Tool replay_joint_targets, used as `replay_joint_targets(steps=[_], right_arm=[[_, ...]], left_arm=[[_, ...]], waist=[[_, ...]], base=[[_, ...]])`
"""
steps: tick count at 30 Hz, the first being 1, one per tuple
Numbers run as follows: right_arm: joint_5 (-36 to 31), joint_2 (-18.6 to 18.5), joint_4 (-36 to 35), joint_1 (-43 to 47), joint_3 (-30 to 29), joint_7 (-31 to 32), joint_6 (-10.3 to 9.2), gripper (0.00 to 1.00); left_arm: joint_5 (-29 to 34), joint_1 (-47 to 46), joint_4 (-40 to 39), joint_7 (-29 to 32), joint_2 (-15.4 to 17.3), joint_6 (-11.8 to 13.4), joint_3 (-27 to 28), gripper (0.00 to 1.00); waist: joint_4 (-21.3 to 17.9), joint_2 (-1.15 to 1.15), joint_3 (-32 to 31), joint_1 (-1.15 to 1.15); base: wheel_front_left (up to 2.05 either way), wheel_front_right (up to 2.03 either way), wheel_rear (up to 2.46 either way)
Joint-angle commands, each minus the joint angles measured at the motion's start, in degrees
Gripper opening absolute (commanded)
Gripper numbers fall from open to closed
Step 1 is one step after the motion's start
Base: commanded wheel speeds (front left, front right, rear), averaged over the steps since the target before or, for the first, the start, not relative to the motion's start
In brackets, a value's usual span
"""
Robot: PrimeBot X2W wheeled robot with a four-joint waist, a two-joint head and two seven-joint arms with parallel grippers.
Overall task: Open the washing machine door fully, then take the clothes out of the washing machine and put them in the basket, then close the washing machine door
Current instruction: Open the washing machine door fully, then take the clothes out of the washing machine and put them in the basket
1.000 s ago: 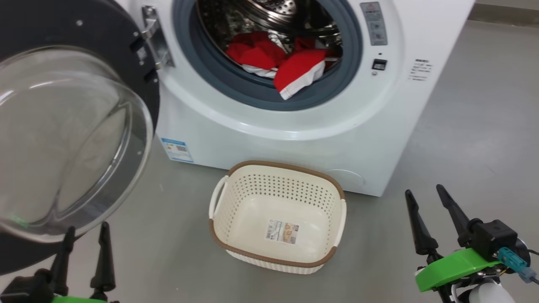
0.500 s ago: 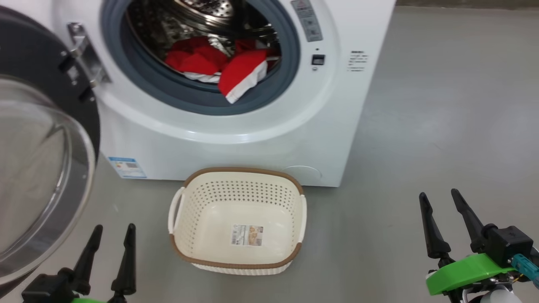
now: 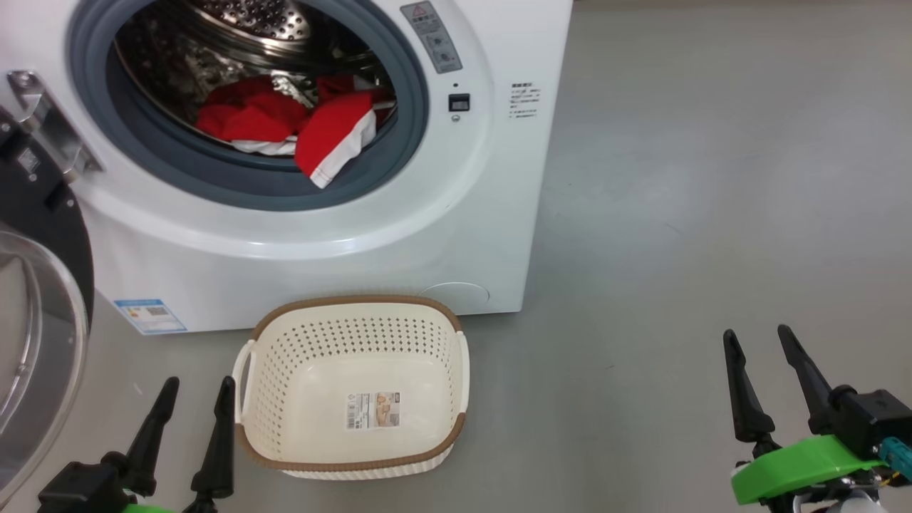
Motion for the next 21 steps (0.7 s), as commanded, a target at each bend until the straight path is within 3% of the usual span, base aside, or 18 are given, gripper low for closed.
replay_joint_targets(steps=[1,21], right_arm=[[0.1,-0.4,-1.5,0.3,0.8,-0.4,0.35,1.00],[-0.1,-0.1,-1.7,0.4,0.3,-0.4,0.35,1.00]], left_arm=[[0.2,-0.3,-1.7,-0.3,1.7,-0.3,1.8,1.00],[0.6,-1.1,-1.8,-0.3,2.3,-0.3,1.8,1.00]], waist=[[-0.7,0.00,-0.3,0.00],[-1.0,0.00,-0.1,0.00]], base=[[0.00,0.00,0.00],[0.00,0.00,0.00]])
